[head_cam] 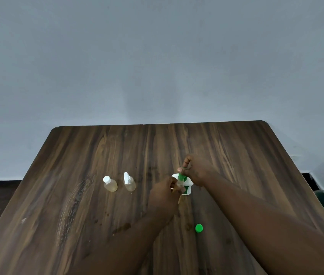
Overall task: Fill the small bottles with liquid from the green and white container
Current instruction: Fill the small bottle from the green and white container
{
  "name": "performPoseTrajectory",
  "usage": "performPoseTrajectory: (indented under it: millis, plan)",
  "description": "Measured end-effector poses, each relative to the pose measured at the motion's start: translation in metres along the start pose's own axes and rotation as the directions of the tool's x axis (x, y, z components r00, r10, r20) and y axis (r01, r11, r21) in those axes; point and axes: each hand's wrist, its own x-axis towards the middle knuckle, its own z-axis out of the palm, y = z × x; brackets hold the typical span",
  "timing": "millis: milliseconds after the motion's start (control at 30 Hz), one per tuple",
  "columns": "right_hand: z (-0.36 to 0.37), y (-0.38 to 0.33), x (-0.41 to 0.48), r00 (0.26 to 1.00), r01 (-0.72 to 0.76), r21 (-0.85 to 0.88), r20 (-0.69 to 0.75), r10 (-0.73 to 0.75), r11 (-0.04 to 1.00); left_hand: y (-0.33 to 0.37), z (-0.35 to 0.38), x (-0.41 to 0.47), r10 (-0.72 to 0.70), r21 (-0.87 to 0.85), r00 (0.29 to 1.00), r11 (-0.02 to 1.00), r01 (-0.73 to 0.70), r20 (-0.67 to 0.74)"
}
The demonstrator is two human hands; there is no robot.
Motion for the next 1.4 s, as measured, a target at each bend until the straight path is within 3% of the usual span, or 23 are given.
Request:
performPoseTrajectory:
  millis: [133,300,1200,1400]
  plan:
    - [0.006,0.006,-0.001,0.999,-0.053,0.033,0.007,0.053,0.998,-0.004,-0.001,-0.001,-0.003,-0.007,1.0,1.0,0.003,0.016]
    - [-0.001,0.002,0.0,1.0,-0.002,-0.013,-0.018,0.002,1.0,0.003,-0.003,-0.002,0.013,-0.025,1.0,1.0,-0.012,0.008]
    - [-0.004,0.004,0.003,1.0,-0.02,-0.077,-0.005,0.02,0.997,0.004,-0.003,-0.001,0.029,-0.008,0.999,1.0,-0.029,0.026]
    - [0.004,0.011,0.005,0.998,-0.067,-0.015,0.02,0.067,0.998,-0.002,0.0,0.001,0.016,-0.005,1.0,1.0,-0.016,0.022]
